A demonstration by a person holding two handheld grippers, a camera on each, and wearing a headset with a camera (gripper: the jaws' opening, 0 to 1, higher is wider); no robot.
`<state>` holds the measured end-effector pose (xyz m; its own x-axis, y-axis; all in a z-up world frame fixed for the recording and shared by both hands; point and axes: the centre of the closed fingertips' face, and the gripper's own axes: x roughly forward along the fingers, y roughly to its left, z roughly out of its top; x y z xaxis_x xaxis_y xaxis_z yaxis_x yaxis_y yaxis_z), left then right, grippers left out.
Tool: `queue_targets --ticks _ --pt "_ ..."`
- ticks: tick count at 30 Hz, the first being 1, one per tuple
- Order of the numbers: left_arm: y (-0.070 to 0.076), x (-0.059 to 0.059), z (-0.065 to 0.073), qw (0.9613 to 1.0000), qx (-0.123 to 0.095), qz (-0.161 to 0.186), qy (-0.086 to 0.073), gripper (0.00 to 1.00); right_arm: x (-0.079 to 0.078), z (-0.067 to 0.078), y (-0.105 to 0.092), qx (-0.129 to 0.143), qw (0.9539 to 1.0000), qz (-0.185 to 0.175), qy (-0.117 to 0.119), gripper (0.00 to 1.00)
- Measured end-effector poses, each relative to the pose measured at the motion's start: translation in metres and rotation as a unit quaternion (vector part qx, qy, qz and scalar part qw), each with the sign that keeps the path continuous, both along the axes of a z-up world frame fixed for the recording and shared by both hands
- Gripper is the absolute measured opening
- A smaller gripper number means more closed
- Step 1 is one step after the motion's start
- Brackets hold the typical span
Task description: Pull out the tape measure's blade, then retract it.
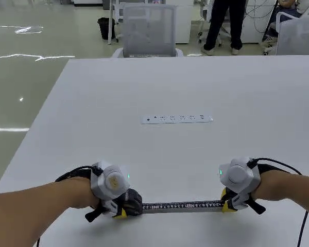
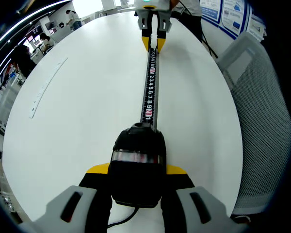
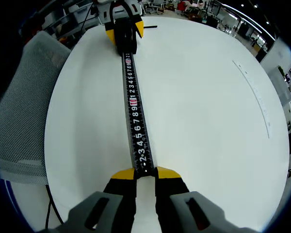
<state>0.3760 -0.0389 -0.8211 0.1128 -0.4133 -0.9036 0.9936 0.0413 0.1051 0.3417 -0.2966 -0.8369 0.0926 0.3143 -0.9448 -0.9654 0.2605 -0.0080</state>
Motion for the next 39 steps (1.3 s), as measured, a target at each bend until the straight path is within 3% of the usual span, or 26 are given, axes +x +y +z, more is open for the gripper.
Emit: queue_targets --ticks 5,10,27,30,35,37,39 --pt "-0.0005 -0.0002 0.0001 1.0 -0.001 0.004 -0.002 0.34 -0.0003 0.0001 0.0014 0.012 0.9999 -0.007 0.001 0.15" --pt "-0.0008 0.0005 -0.0003 1.0 -0.002 0.003 -0.002 0.35 0.0 0.0 0.0026 0.002 1.0 -0.005 0.006 0.15" --pt "-0.0012 0.0003 0.0003 1.0 -0.003 0.001 -0.003 0.35 -0.0005 0.0008 0.0027 0.01 0.9999 0.001 -0.005 0.16" --pt "-0.0013 0.0002 0.0004 1.0 -0.004 -0.001 -0.004 0.35 0.0004 0.0003 0.0026 0.012 0.9998 -0.012 0.0 0.16" --pt "-0.0017 0.0004 0.001 0.9999 -0.009 -0.008 -0.011 0.35 0.0006 0.001 0.0031 0.006 0.9999 -0.011 -0.004 0.16" --pt "-0.002 -0.0001 0.0013 0.9993 -0.011 -0.024 -0.026 0.36 0.0007 0.0015 0.0027 0.006 0.9998 -0.018 -0.007 0.16" --pt "-0.0017 0.0008 0.0014 0.9995 -0.016 -0.018 -0.022 0.36 0.0011 0.0014 0.0023 0.006 0.9997 -0.019 -0.012 0.17"
